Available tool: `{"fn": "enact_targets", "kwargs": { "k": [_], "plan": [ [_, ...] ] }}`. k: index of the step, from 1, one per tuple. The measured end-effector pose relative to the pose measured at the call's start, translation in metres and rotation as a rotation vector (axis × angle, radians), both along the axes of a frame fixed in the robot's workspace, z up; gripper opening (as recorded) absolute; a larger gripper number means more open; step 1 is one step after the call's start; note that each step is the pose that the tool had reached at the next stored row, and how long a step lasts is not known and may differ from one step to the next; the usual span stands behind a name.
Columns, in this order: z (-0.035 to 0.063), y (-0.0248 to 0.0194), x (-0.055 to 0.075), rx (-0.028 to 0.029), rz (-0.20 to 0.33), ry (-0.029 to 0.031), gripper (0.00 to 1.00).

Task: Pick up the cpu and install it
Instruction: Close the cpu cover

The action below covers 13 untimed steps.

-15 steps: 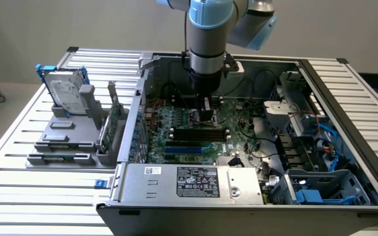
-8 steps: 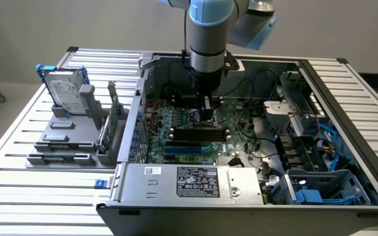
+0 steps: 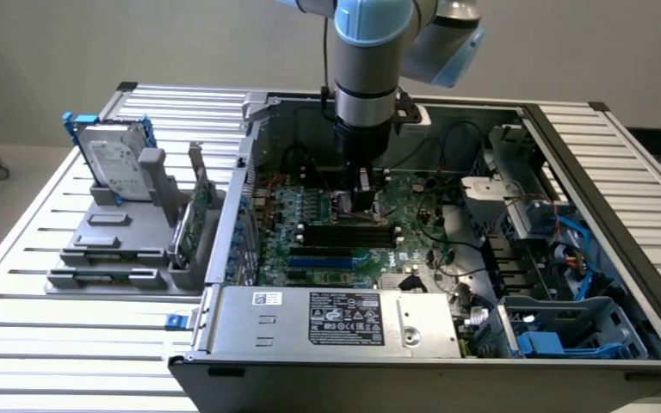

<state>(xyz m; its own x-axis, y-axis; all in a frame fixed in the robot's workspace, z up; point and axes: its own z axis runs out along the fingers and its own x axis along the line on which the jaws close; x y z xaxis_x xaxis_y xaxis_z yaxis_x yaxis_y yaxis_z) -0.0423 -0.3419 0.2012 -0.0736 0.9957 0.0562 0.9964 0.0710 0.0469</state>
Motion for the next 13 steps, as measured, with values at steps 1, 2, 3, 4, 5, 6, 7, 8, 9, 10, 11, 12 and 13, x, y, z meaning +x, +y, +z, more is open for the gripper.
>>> {"fn": "enact_targets", "kwargs": {
  "k": [1, 2, 3, 4, 5, 6, 7, 8, 9, 10, 11, 12, 13],
  "plan": [
    [0.0, 0.0, 0.0004, 0.0001, -0.003, 0.0002, 0.6],
    [0.0001, 0.0, 0.0005, 0.0, -0.007, 0.0003, 0.62],
    [0.0001, 0.0, 0.0005, 0.0001, -0.012, 0.0004, 0.62],
    [0.0001, 0.0001, 0.0006, 0.0, -0.018, 0.0005, 0.62],
    [0.0001, 0.0002, 0.0007, -0.0001, -0.024, 0.0006, 0.68],
    [0.0001, 0.0004, 0.0008, -0.0001, -0.029, 0.0006, 0.68],
    [0.0002, 0.0007, 0.0009, -0.0004, -0.033, 0.0006, 0.68],
    [0.0002, 0.0011, 0.001, -0.0009, -0.036, 0.0006, 0.68],
    [0.0002, 0.0015, 0.001, -0.0013, -0.039, 0.0006, 0.68],
    [0.0002, 0.0022, 0.0011, -0.0021, -0.04, 0.0007, 0.68],
    [0.0002, 0.003, 0.0012, -0.0029, -0.042, 0.0008, 0.68],
    [0.0002, 0.0039, 0.0012, -0.0037, -0.043, 0.0009, 0.68],
    [0.0002, 0.0045, 0.0012, -0.0045, -0.044, 0.0012, 0.68]
  ]
}}
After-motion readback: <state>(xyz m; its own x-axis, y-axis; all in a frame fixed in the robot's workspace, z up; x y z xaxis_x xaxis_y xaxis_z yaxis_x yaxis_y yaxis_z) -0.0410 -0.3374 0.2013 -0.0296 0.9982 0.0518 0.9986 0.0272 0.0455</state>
